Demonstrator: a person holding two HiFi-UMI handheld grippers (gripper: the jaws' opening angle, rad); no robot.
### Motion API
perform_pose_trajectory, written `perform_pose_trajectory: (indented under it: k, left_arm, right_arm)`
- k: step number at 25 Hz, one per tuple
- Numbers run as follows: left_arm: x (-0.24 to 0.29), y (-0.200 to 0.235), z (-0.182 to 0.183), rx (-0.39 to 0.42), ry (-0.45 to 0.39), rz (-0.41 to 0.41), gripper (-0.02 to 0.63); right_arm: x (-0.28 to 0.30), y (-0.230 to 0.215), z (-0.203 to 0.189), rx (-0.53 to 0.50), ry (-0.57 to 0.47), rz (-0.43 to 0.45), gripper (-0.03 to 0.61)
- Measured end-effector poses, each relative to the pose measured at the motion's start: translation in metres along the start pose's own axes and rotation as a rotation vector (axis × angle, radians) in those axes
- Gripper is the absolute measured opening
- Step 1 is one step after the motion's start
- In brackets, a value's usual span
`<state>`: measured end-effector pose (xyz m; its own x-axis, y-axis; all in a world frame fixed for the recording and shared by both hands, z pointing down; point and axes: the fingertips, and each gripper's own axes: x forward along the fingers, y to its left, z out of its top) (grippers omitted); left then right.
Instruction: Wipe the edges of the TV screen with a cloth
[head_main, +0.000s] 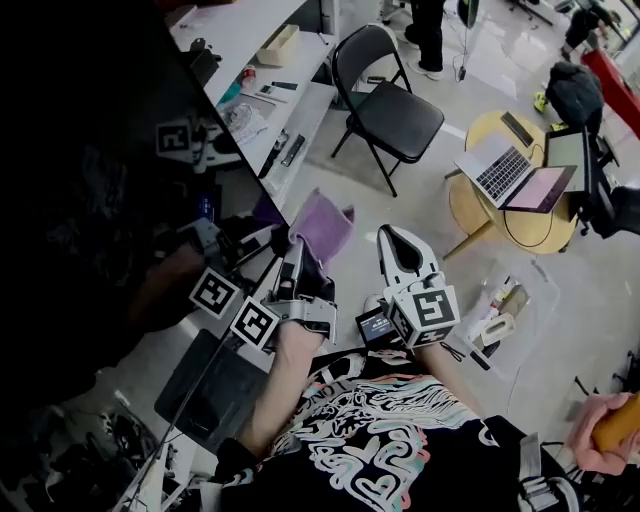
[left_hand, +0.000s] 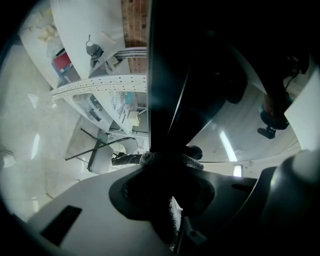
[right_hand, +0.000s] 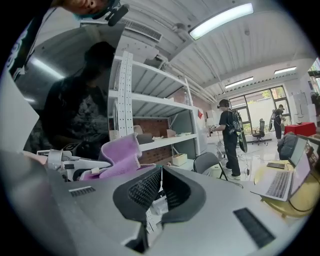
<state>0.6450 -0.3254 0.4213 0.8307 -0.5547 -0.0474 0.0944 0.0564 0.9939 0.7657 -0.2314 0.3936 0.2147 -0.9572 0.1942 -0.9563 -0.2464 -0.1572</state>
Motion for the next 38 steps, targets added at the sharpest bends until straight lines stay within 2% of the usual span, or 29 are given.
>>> perform_pose_trajectory:
  k: [7, 12, 14, 16, 19, 22, 25, 28, 30, 32, 38]
  left_arm:
    - [0.033, 0.0, -0.024, 0.061, -0.04, -0.028, 0.092]
    - [0.046, 0.001, -0.047, 0.185, -0.011, -0.097, 0.092]
    - [0.042, -0.001, -0.053, 0.272, -0.026, -0.094, 0.092]
    - [0.027, 0.004, -0.057, 0.393, -0.065, -0.04, 0.092]
    - [0.003, 0.006, -0.062, 0.624, -0.094, 0.028, 0.092]
    - [-0.026, -0.004, -0.063, 0.869, -0.138, 0.106, 0.092]
    - [-0.064, -0.022, -0.061, 1.12, -0.215, 0.227, 0.092]
    - [-0.104, -0.048, -0.066, 1.31, -0.313, 0.305, 0.092]
    - [-0.129, -0.06, -0.076, 1.392, -0.374, 0.344, 0.092]
    - [-0.153, -0.067, -0.089, 1.437, -0.434, 0.365, 0.092]
    - [-0.218, -0.083, -0.126, 1.468, -0.539, 0.448, 0.092]
  right_arm:
    - [0.021, -0.048, 0.021, -0.016, 0.007, 0.1, 0.031]
    - [0.031, -0.081, 0.03, -0.062, -0.013, 0.182, 0.031]
    - [0.037, -0.077, 0.031, -0.068, -0.005, 0.254, 0.031]
    - [0.042, -0.065, 0.028, -0.077, 0.017, 0.339, 0.031]
    - [0.046, -0.039, 0.02, -0.109, 0.043, 0.45, 0.031]
    - [0.04, -0.014, 0.013, -0.142, 0.056, 0.525, 0.031]
    - [0.021, 0.009, 0.006, -0.16, 0.081, 0.579, 0.029]
    - [-0.001, 0.031, 0.003, -0.184, 0.087, 0.636, 0.029]
    - [-0.021, 0.042, -0.001, -0.2, 0.082, 0.678, 0.029]
    - [-0.042, 0.048, -0.008, -0.212, 0.082, 0.713, 0.029]
    - [-0.123, 0.054, -0.015, -0.216, 0.104, 0.77, 0.03]
